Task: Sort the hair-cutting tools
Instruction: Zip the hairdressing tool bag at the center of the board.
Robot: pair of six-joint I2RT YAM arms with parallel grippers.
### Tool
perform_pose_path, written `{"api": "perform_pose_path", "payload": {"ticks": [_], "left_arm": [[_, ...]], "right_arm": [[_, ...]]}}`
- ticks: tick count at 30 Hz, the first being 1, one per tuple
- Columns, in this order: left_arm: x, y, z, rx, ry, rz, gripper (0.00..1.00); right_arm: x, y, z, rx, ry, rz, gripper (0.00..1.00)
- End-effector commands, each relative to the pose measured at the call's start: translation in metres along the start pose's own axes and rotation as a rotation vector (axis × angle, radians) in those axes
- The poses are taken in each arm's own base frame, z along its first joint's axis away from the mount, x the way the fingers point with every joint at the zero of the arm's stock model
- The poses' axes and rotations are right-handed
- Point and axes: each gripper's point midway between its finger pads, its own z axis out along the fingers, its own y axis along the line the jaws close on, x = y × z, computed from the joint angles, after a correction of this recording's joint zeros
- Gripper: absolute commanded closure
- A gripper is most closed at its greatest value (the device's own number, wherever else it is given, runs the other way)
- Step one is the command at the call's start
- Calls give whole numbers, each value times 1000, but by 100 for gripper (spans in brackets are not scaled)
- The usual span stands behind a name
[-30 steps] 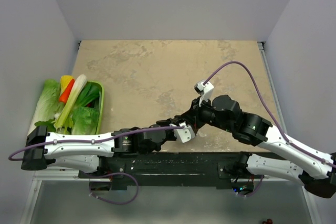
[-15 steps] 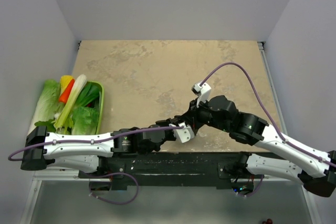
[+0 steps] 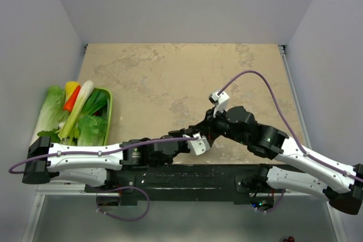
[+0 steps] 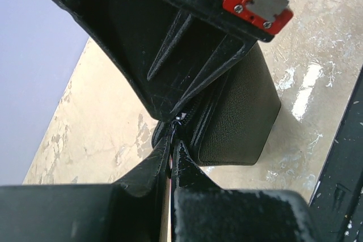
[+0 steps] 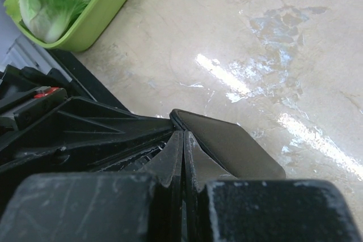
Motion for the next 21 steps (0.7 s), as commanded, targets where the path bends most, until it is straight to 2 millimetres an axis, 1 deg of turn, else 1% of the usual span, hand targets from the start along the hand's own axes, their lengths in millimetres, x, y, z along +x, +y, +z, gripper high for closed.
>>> {"api": "perform_pose_path", "payload": {"ticks": [1,7,9,10,13,14,16,17,19,20,21], "left_arm": [[-28,17,-7,-56,-101,-95,100],[-31,20,-5,-67,-109,-111,100],[-33,20,-4,-63,-111,-113,100],[-32,18,-2,-57,-105,-109,100],[-31,14,2,-50,-96,-100,100],[-31,12,3,-45,-94,-99,100],[-32,12,4,-45,-93,-98,100],[-32,12,4,-42,-94,-100,100],[-32,12,4,-43,-95,-100,100],[-33,12,4,-43,-96,-101,100],[-32,12,4,-41,-96,-100,100]], "right_arm": [[28,-26,-5,95,72,-26,100],[40,-33,-12,106,81,-3,100],[40,-35,-15,115,70,1,100],[36,-35,-16,121,58,9,100],[17,-29,-23,107,-1,18,100],[7,-25,-26,96,-24,21,100],[-2,-22,-29,89,-41,16,100],[-11,-17,-31,79,-58,16,100],[-16,-14,-31,73,-56,6,100],[-22,-11,-32,63,-68,7,100],[-23,-8,-31,54,-65,4,100]]}}
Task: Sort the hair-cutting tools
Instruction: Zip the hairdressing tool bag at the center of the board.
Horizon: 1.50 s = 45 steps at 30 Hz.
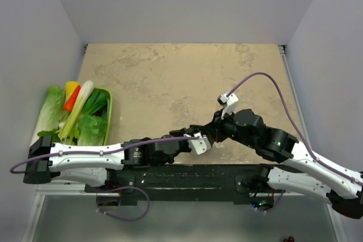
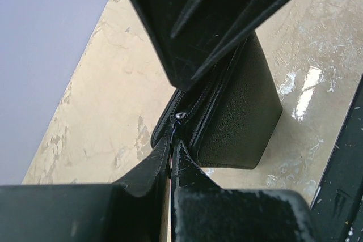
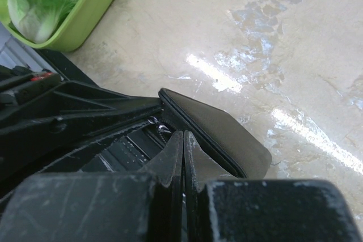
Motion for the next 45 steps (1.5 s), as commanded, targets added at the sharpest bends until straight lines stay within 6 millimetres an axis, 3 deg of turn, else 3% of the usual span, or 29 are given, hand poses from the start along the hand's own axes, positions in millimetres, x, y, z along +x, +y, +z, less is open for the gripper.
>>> {"api": "perform_pose_path", "payload": {"ticks": [1,12,20,29,38,41,45], "left_arm": [[-31,15,0,-46,-87,-97,100],[-30,17,1,-49,-83,-90,100],[-29,16,1,-46,-81,-92,100],[-29,18,0,-48,-82,-92,100],[-27,18,-2,-47,-83,-98,100],[-28,18,-3,-43,-87,-102,100],[-28,17,-2,-41,-88,-102,100]], "right_arm": [[-30,11,-7,-16,-54,-10,100],[-19,29,5,-109,-10,-2,100],[-22,38,6,-153,-16,1,100],[-7,29,17,-118,16,-4,100],[-2,10,14,-36,-1,-3,100],[-4,7,12,-19,-19,5,100],[-15,16,7,-58,-39,7,100]]}}
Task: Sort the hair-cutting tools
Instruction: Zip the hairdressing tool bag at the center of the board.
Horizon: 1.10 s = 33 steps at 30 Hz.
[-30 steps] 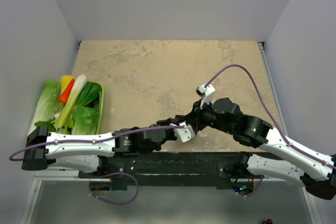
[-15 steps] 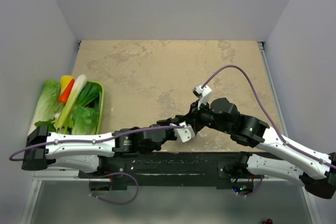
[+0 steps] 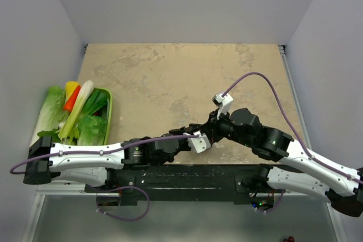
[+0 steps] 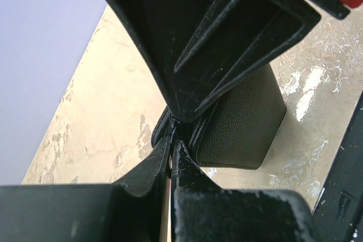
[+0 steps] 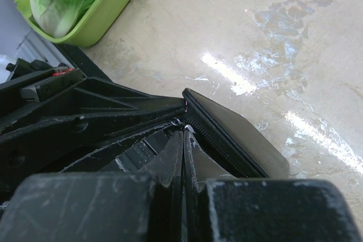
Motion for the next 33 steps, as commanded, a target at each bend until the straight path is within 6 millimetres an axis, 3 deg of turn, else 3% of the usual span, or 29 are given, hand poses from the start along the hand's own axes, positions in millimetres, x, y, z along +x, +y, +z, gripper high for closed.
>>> {"api": "perform_pose_path", "payload": {"ticks": [1,11,21,33], "left_arm": [[-30,12,-3,-30,-93,-97,100],[-30,11,-3,-24,-93,-100,100],[-30,12,-3,-26,-94,-96,100],[-30,13,-5,-31,-93,-97,100]], "right_arm": [[-19,5,-4,-9,-54,2,100],[-24,13,1,-37,-59,-2,100],[-42,24,-3,-64,-88,-8,100],[-33,16,0,-38,-69,-15,100]]}}
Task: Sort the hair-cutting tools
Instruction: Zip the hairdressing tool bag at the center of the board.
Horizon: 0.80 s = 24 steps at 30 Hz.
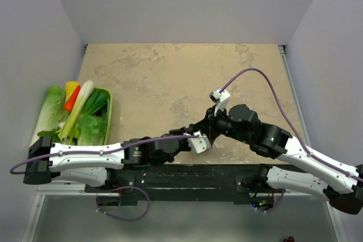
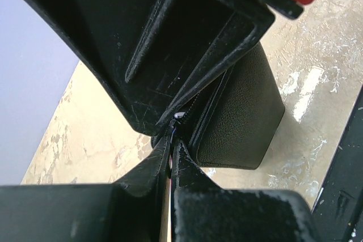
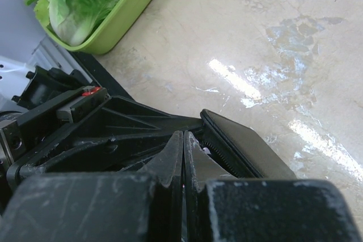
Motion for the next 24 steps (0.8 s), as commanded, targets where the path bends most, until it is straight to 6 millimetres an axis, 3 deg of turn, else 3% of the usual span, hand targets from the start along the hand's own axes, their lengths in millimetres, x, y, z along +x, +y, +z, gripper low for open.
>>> {"api": "perform_pose_path", "payload": {"ticks": [1,14,24], "left_arm": [[-29,14,-4,-36,-90,-96,100],[-30,15,-5,-38,-90,-95,100],[-28,15,-6,-36,-87,-100,100]], "right_arm": [[-14,2,-3,-1,-47,-11,100],[10,-12,0,28,-18,2,100],[39,-36,9,115,21,11,100]]}}
